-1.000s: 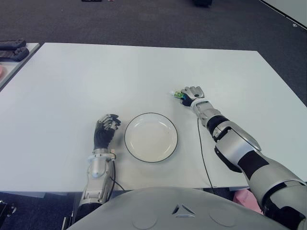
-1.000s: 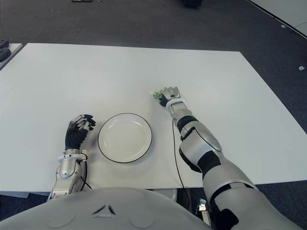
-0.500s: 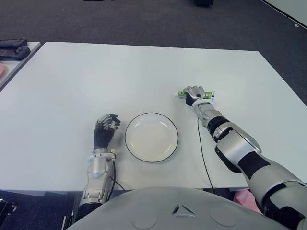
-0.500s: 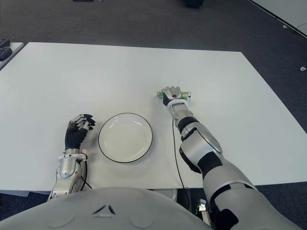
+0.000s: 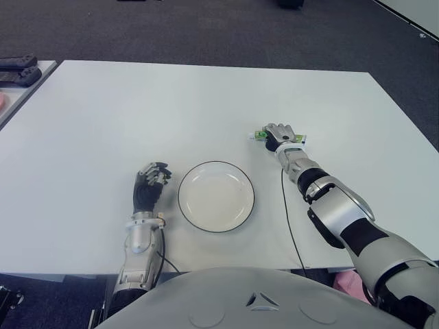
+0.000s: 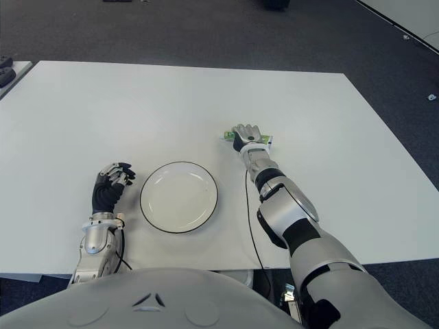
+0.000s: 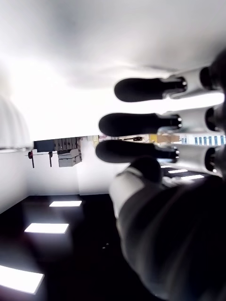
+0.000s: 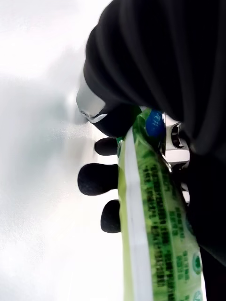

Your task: Put the toothpaste on the table into the plate.

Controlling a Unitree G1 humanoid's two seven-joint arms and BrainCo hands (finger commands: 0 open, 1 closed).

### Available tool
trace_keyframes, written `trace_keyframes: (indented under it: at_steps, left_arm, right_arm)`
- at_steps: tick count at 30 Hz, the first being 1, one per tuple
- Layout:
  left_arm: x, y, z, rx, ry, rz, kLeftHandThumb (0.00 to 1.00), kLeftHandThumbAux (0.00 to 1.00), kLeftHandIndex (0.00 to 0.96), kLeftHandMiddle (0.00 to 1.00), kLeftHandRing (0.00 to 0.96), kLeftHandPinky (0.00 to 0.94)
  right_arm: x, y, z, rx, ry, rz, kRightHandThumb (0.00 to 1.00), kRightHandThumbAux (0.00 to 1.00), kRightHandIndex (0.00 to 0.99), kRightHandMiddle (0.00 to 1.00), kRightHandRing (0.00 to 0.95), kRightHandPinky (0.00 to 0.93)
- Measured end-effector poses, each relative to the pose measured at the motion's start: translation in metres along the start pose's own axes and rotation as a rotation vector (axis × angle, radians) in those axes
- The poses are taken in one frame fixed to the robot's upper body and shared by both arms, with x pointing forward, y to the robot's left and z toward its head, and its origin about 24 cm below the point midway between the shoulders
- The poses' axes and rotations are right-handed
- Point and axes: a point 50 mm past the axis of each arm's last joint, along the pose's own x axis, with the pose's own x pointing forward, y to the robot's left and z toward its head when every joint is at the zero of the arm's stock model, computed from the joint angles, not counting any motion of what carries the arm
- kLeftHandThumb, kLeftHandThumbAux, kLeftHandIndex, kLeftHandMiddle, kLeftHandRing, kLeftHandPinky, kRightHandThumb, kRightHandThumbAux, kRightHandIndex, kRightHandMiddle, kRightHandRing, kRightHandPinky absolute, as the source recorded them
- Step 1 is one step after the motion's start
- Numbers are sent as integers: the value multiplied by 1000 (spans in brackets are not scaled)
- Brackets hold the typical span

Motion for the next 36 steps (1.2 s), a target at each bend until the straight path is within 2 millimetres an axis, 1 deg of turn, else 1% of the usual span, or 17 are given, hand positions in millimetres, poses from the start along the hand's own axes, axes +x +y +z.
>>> trace_keyframes:
  at_steps: [9,15,26,31,36]
  left_arm:
    - [0,0,0,2,0,-1,703,722,429,536,540,531]
    - [1,0,0,2,-1,-1,703,722,429,535,535,523]
    - [2,0,0,3,-1,-2,703,722,430,535,533,526]
    - [2,0,0,4,-5,-3,703,722,430,536,535,527]
    - [3,0,0,2,-10,-4,704,722,430,536,535,530]
  right_arm:
    - [0,-1,-1,52,4,-12,842,680,411,560,818,838]
    - [-1,0,-2,98,12,-29,842,680,410,560,833,844]
    - [-5,3,-2,247,13,-121,843,679,408,557,846,850]
    - [-6,0,5,285,-32,-186,844,678,410,559,848,847]
    - [-7,-10,19,345,-130,-296,844,679,408,555,854,859]
